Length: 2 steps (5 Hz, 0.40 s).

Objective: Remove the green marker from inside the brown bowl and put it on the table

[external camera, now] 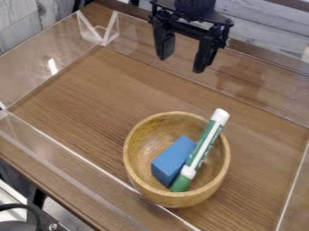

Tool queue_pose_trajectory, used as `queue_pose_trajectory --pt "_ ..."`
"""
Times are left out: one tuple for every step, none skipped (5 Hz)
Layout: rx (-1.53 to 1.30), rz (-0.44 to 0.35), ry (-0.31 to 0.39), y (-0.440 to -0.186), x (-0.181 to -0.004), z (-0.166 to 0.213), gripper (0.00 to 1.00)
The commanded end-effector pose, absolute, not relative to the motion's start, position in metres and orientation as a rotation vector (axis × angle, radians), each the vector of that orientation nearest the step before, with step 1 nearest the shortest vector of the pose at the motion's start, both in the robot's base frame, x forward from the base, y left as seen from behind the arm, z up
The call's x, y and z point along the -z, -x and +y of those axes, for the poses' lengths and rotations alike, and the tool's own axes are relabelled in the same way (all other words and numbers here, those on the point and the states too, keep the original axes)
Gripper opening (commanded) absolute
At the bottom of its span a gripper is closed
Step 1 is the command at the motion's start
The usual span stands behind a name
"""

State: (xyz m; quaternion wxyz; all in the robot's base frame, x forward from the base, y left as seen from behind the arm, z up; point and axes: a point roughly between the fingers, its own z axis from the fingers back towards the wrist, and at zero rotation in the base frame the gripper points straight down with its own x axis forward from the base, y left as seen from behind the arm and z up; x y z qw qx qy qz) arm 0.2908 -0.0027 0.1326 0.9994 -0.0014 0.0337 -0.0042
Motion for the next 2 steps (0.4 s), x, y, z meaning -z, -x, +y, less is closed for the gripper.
queue_pose_trajectory --pt "-0.003 0.074 0.004 -0.282 -0.127 -0.009 1.0" --pt "-0.023 0.051 0.008 -0.263 -0.121 -0.022 1.0"
